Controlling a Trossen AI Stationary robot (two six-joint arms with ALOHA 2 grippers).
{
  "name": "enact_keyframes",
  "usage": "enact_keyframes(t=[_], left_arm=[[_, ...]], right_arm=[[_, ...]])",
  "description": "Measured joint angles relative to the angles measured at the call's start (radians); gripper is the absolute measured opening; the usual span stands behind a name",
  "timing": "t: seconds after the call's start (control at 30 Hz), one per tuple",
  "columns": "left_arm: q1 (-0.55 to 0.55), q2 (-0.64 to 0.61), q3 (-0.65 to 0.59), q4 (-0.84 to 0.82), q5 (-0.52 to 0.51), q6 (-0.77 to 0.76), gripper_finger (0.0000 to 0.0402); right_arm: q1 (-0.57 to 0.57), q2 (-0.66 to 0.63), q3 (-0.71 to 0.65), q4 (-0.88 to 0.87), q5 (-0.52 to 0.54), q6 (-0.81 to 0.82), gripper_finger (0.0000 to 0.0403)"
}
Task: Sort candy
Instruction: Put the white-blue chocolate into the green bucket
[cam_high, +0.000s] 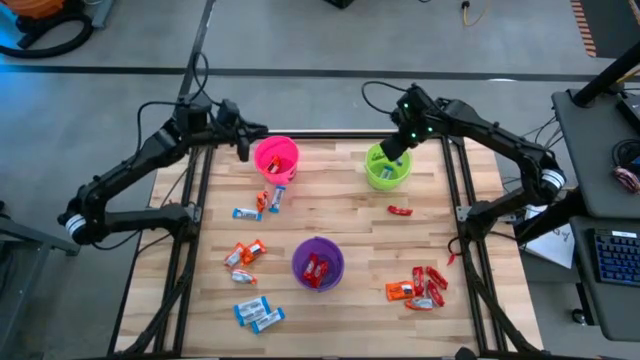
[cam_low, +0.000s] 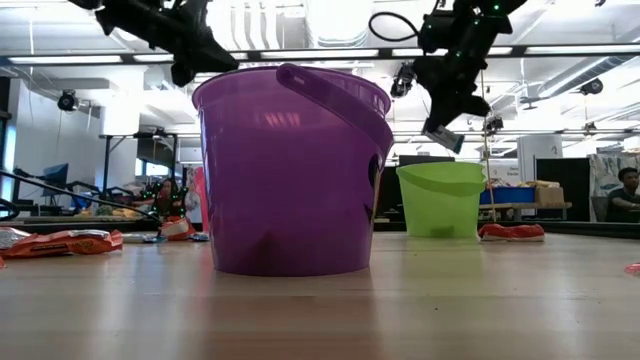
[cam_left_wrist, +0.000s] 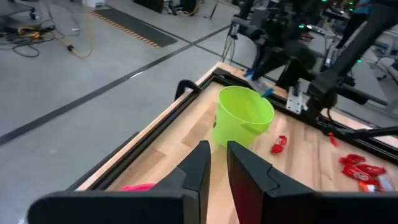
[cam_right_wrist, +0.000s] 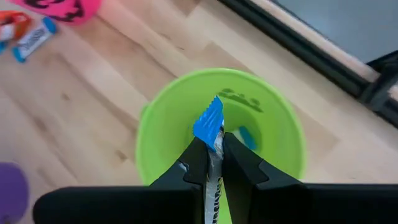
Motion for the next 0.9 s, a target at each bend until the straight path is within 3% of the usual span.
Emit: enact_keyframes(t=[0.2, 0.47, 0.7, 0.9], left_arm=[[0.000, 0.001, 0.000, -0.001, 0.002, -0.007, 0.0038], [0.000, 0.017, 0.000, -0.004, 0.002, -0.007, 0.0038], [0.001, 0.016, 0.000, -0.004, -0.023, -0.003, 0.0038], [0.010, 0.015, 0.005, -0.004, -0.028, 0.022, 0.0038]], right_arm=[[0.000, 0.009, -0.001, 0.058, 0.030, -0.014, 0.0023], [-0.002, 0.012, -0.001, 0.349, 0.004, -0.008, 0.0023], [-0.002, 0.015, -0.005, 0.127, 0.031, -0.017, 0.0026], [-0.002, 0.016, -0.006, 0.117, 0.066, -0.013, 0.0079]])
